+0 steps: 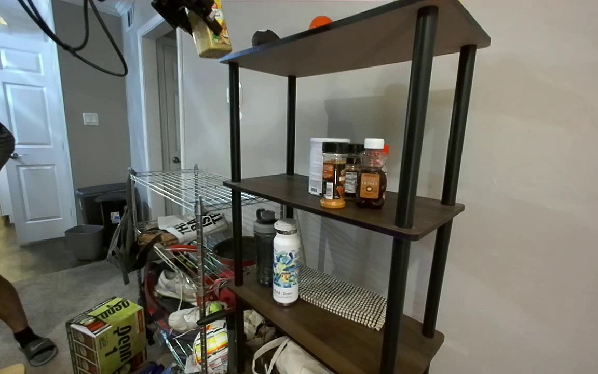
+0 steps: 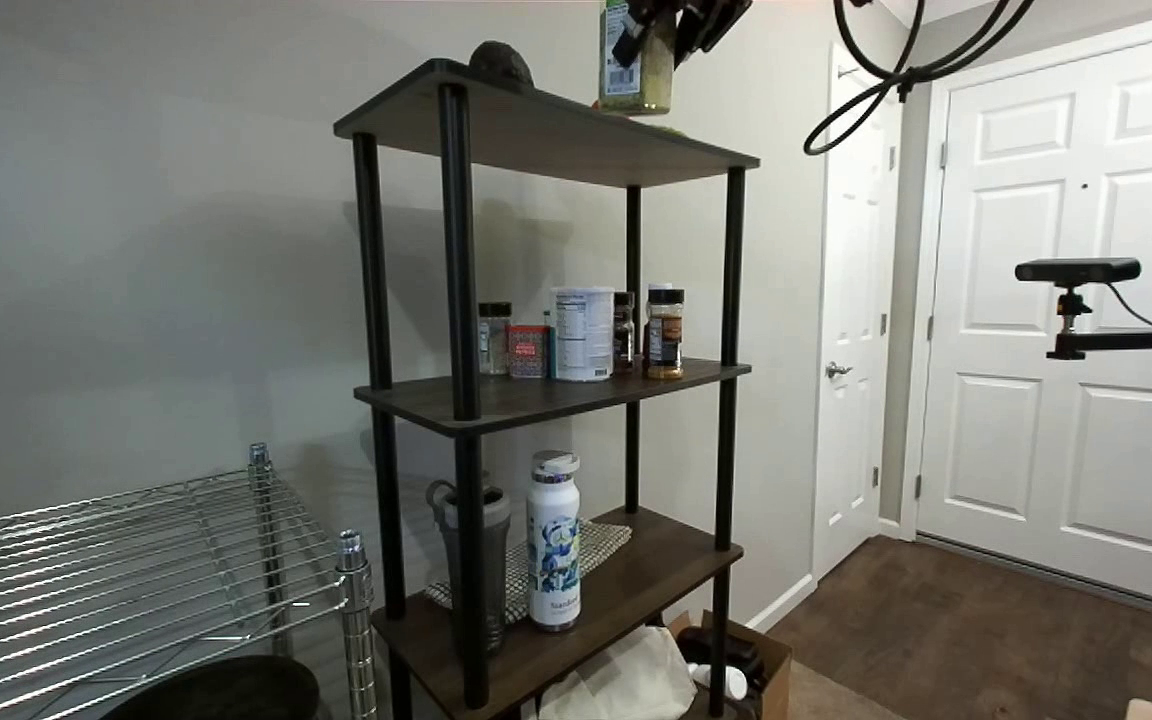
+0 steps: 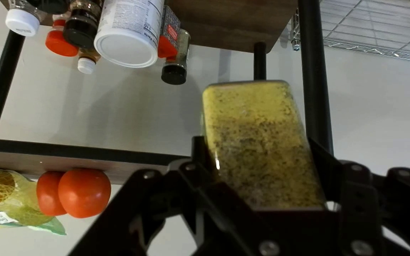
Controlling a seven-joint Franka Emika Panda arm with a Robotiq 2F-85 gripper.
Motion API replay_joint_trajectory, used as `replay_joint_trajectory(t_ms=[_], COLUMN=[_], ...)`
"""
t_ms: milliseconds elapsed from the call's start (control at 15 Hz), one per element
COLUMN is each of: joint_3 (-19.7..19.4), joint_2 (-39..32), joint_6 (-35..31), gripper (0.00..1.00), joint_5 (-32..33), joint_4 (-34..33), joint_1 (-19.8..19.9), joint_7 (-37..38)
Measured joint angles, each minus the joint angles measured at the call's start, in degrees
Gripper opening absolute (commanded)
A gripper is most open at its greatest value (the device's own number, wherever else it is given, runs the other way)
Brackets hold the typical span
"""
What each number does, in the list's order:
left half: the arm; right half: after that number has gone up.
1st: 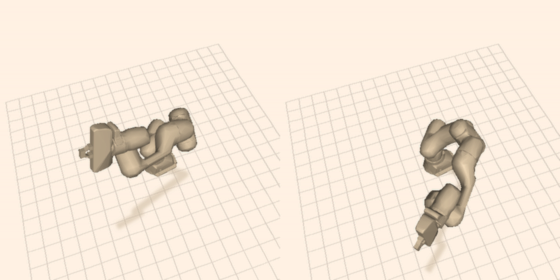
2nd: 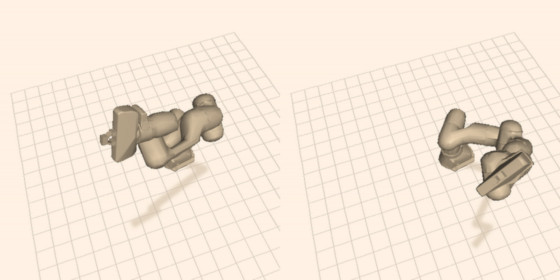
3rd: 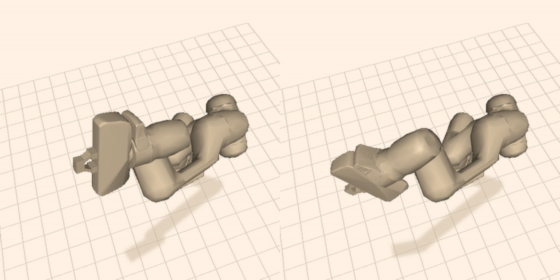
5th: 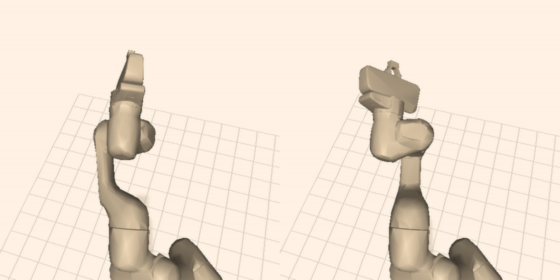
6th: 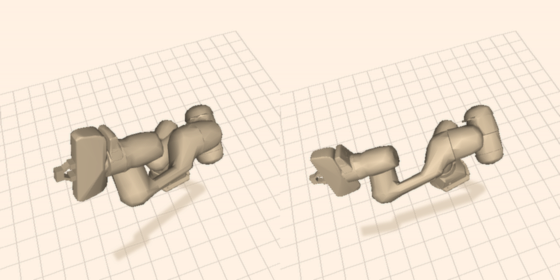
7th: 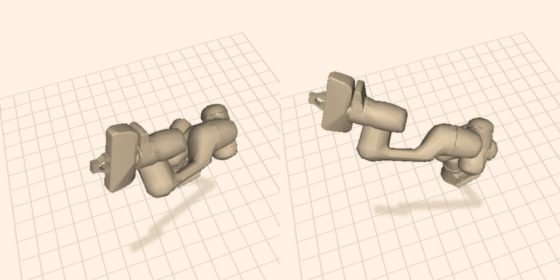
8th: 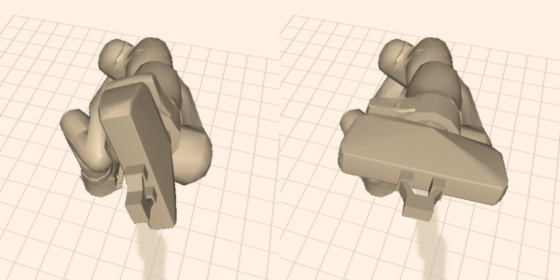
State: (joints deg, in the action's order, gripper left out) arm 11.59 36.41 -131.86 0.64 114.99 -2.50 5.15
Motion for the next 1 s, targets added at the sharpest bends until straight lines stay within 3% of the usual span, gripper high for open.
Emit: replay_joint_trajectory(t_ms=[133, 200, 667, 1000], joint_3=[0.00, 0.00, -0.03, -0.10], joint_2=[0.00, 0.00, -0.05, 0.02], joint_6=[0.00, 0.00, -0.05, -0.13], gripper=[0.67, 0.42, 0.42, 0.42], joint_5=[0.00, 0.00, 0.00, 0.05], joint_4=[0.00, 0.00, -0.47, -5.39], joint_1=[-0.01, -0.01, -0.03, -0.03], joint_7=[0.00, 0.00, 0.00, 0.00])
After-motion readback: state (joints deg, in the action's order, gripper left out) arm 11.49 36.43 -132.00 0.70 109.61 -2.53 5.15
